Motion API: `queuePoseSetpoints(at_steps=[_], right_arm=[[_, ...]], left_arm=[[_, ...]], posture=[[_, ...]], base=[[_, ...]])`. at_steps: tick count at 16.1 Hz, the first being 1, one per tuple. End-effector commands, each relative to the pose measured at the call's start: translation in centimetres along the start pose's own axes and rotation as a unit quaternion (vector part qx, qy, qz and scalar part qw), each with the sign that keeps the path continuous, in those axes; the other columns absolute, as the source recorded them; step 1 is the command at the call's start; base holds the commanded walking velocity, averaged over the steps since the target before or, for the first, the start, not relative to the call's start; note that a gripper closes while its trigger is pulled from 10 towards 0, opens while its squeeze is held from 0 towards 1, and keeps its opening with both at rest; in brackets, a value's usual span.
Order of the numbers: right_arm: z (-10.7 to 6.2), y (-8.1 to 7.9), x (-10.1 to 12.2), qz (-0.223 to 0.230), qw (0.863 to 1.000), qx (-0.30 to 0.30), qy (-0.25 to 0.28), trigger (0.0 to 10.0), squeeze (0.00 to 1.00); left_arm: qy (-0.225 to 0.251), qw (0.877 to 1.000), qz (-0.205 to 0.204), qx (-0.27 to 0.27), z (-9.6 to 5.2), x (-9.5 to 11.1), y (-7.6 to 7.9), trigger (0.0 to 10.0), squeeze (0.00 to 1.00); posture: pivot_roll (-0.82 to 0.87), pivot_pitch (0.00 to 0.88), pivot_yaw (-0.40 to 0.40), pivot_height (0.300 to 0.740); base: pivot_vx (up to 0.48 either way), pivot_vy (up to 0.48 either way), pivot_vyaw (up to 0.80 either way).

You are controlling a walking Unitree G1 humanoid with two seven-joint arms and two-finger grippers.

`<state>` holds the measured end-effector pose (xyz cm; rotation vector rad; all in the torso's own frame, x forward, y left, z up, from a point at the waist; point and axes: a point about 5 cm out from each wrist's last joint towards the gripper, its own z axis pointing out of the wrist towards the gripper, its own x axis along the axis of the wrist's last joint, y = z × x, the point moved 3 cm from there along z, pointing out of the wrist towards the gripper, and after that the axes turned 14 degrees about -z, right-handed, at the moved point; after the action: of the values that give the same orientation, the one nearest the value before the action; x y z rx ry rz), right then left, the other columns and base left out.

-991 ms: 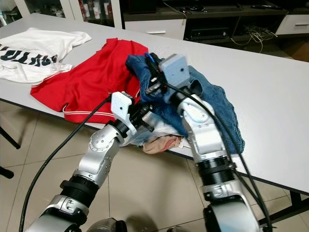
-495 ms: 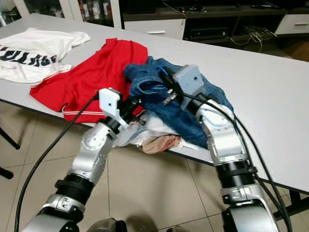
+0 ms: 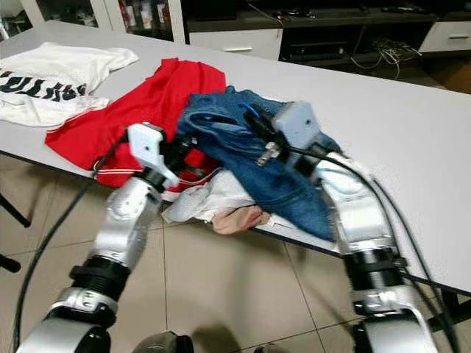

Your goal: Hang hanger

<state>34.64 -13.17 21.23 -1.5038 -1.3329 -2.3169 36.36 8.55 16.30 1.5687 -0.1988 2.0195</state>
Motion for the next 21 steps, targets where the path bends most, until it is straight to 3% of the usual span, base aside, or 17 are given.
queuePoseSetpoints(at_steps=[1,4,7,11,13,14,18,19,21], right_arm=[[-1.3,1.1,-0.2,-0.012,1.000,-0.012,-0.005,0.0,0.00],[-2.1,1.4,-1.3,-0.035,0.998,-0.022,-0.037,0.0,0.00],[-2.5,2.3,-1.6,-0.042,0.997,-0.044,-0.047,0.0,0.00],[-3.3,6.0,-2.9,-0.075,0.981,-0.141,-0.107,0.0,0.00],[-3.4,8.0,-2.6,-0.068,0.969,-0.209,-0.110,0.0,0.00],[-3.0,9.1,-1.5,-0.052,0.961,-0.258,-0.085,0.0,0.00],[-0.2,8.4,1.4,-0.037,0.964,-0.263,-0.012,0.0,0.00],[1.0,6.7,1.7,-0.053,0.979,-0.199,-0.002,0.0,0.00],[1.2,5.8,1.5,-0.072,0.984,-0.163,-0.007,0.0,0.00]], left_arm=[[0.032,0.998,0.010,0.052,-0.4,1.7,-2.5,0.0,0.00],[0.035,0.996,0.032,0.078,-0.8,2.6,-4.5,0.0,0.00],[0.035,0.995,0.041,0.088,-0.9,2.8,-5.0,0.0,0.00],[0.031,0.993,0.048,0.103,-1.3,2.6,-5.8,0.0,0.00],[0.026,0.993,0.049,0.107,-1.5,2.3,-6.0,0.0,0.00],[0.018,0.995,0.033,0.096,-1.6,1.7,-5.5,0.0,0.00],[-0.013,0.999,0.013,0.049,-1.3,-0.6,-2.6,0.0,0.00],[-0.013,0.999,0.009,0.047,-1.1,-1.1,-1.6,0.0,0.00],[-0.012,0.998,0.009,0.054,-1.0,-1.2,-1.6,0.0,0.00]], posture=[[-0.04,0.000,0.018,0.740],[-0.05,0.000,0.026,0.740],[-0.05,0.000,0.031,0.740],[-0.05,0.000,0.035,0.740],[-0.05,0.000,0.035,0.740],[-0.05,0.000,0.030,0.740],[-0.04,0.000,0.022,0.740],[-0.04,0.000,0.017,0.740],[-0.04,0.000,0.017,0.740]], base=[[0.000,0.000,0.00],[0.000,0.000,0.00],[0.000,0.000,0.00],[0.000,0.000,0.00],[0.000,0.000,0.00],[0.000,0.000,0.00],[0.000,0.000,0.00],[0.000,0.000,0.00],[0.000,0.000,0.00]])
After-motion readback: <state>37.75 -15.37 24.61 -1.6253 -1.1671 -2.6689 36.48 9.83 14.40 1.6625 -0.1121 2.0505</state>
